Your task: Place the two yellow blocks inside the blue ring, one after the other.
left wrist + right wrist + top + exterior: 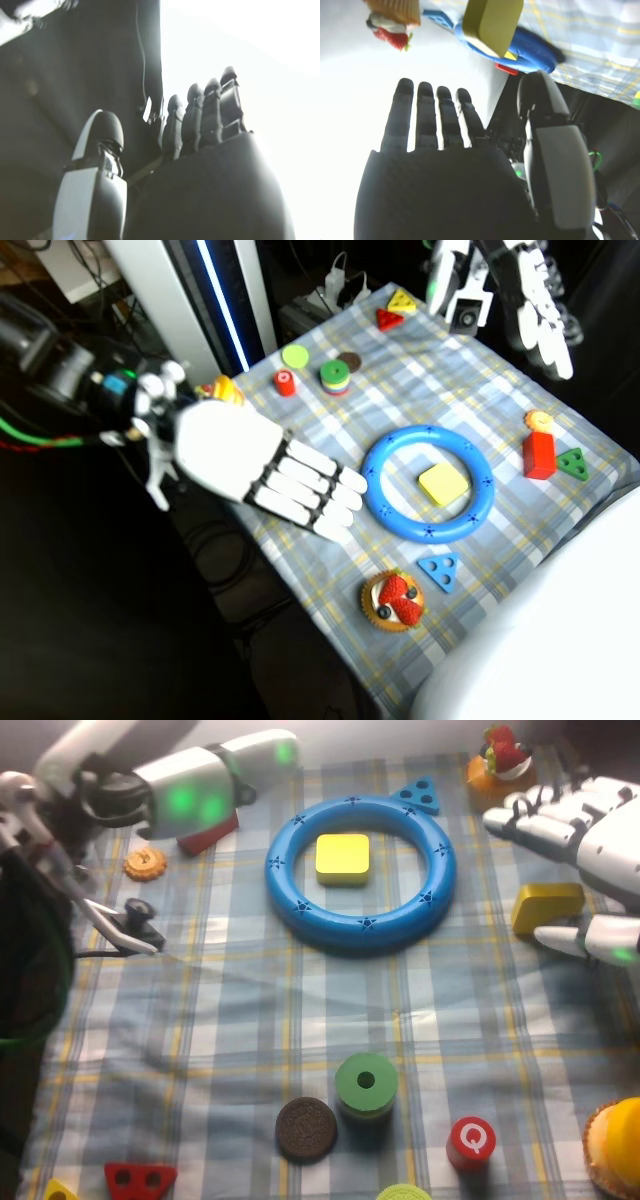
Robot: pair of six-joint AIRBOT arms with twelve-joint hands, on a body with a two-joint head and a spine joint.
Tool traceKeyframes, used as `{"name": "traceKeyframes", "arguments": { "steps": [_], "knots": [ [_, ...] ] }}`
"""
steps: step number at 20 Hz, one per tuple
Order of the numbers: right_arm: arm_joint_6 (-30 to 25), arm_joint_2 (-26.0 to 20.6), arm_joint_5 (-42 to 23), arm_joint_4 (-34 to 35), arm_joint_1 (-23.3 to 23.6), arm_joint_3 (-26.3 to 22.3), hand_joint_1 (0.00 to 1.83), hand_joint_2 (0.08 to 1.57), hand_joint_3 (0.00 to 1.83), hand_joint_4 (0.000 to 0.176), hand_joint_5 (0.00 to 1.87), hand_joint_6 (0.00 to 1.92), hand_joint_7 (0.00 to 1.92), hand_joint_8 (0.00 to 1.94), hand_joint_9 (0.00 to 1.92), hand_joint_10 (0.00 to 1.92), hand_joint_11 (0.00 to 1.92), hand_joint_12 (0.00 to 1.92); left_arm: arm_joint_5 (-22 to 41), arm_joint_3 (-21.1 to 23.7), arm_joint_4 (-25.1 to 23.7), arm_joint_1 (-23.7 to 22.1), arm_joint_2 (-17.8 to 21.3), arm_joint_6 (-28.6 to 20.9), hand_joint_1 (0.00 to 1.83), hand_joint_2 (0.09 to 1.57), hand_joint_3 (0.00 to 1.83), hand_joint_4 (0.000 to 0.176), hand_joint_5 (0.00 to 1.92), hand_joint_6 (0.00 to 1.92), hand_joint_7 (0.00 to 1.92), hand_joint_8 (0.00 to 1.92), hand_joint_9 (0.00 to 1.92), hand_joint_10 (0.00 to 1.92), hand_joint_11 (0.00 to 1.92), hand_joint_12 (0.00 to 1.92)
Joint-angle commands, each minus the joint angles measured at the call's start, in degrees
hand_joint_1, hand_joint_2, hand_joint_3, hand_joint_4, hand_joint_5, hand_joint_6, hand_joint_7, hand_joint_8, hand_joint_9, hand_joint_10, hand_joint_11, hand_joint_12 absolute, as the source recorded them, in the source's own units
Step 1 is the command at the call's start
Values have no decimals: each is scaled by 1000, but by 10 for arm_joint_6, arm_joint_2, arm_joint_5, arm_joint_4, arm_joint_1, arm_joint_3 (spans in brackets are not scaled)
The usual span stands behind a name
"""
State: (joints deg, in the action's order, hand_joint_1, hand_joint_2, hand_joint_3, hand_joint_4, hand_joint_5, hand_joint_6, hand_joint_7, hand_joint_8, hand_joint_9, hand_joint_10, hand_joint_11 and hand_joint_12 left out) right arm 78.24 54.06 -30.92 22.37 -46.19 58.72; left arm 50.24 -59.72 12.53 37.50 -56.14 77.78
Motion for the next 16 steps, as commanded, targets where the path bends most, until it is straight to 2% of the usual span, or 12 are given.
{"name": "traceKeyframes", "arguments": {
  "steps": [1, 2, 3, 4, 5, 6, 7, 8, 10, 13, 15, 16],
  "knots": [
    [11, 3, -51, 3, 12, 5, 731, 1300, 0, 0, 142, 35, 228, 38, 213, 91, 0, 1071, 95, 5, -13, -2, 6, -5, 670, 1324, 0, 18, 261, 23, 174, 13, 62, 20, 22, 17],
    [19, 10, -42, 9, 15, 12, 805, 1291, 5, 0, 318, 41, 448, 91, 242, 507, 0, 1418, 100, 9, -14, 1, 10, -5, 639, 1342, 3, 13, 262, 21, 178, 12, 67, 22, 18, 17],
    [20, 15, -35, 11, 17, 16, 1164, 1291, 2, 0, 528, 195, 605, 1226, 308, 1147, 23, 1796, 105, 12, -14, 5, 14, -5, 609, 1367, 0, 0, 280, 3, 206, 19, 107, 33, 3, 325],
    [20, 17, -30, 12, 19, 19, 1175, 1267, 2, 0, 586, 1157, 795, 1363, 482, 1380, 172, 1896, 111, 15, -14, 8, 19, -6, 592, 1361, 0, 0, 287, 2, 228, 15, 134, 43, 0, 600],
    [20, 17, -30, 12, 21, 19, 1172, 1262, 1, 0, 617, 1342, 827, 1407, 562, 1448, 216, 1904, 117, 17, -14, 11, 21, -6, 624, 1347, 0, 0, 300, 4, 249, 11, 151, 51, 0, 714],
    [20, 17, -30, 11, 27, 19, 1302, 1250, 0, 0, 639, 1290, 841, 1390, 618, 1604, 321, 1883, 125, 20, -13, 16, 25, -8, 656, 1337, 0, 0, 316, 9, 260, 11, 160, 55, 0, 731],
    [20, 17, -30, 10, 32, 19, 1218, 1256, 3, 0, 635, 1307, 830, 1471, 615, 1589, 372, 1906, 129, 22, -13, 19, 28, -10, 669, 1335, 0, 0, 320, 6, 255, 4, 146, 50, 0, 675],
    [20, 16, -31, 2, 43, 17, 1305, 1269, 2, 0, 603, 1291, 815, 1462, 591, 1696, 395, 1918, 135, 24, -12, 24, 32, -11, 666, 1334, 0, 0, 324, 4, 244, 5, 133, 44, 0, 573],
    [20, 8, -34, -22, 66, 8, 1197, 1273, 2, 0, 599, 1304, 813, 1538, 605, 1678, 351, 1921, 137, 28, -11, 35, 40, -11, 654, 1341, 1, 0, 324, 1, 230, 0, 111, 30, 0, 379],
    [20, 10, -34, -47, 104, 9, 1185, 1277, 0, 0, 609, 1333, 798, 1537, 571, 1722, 506, 1921, 146, 38, -5, 57, 50, -12, 715, 1347, 0, 0, 339, 5, 243, 8, 125, 37, 0, 587],
    [20, 29, -27, -52, 128, 24, 1204, 1244, 0, 0, 674, 1253, 843, 1468, 671, 1647, 609, 1921, 154, 40, 4, 71, 50, -20, 667, 1363, 1, 0, 295, 3, 212, 3, 97, 17, 0, 349],
    [20, 41, -20, -55, 140, 34, 1311, 1241, 0, 0, 668, 1204, 813, 1408, 691, 1680, 597, 1921, 158, 40, 8, 77, 50, -25, 692, 1356, 0, 0, 297, 4, 217, 2, 108, 16, 0, 426]
  ]
}}
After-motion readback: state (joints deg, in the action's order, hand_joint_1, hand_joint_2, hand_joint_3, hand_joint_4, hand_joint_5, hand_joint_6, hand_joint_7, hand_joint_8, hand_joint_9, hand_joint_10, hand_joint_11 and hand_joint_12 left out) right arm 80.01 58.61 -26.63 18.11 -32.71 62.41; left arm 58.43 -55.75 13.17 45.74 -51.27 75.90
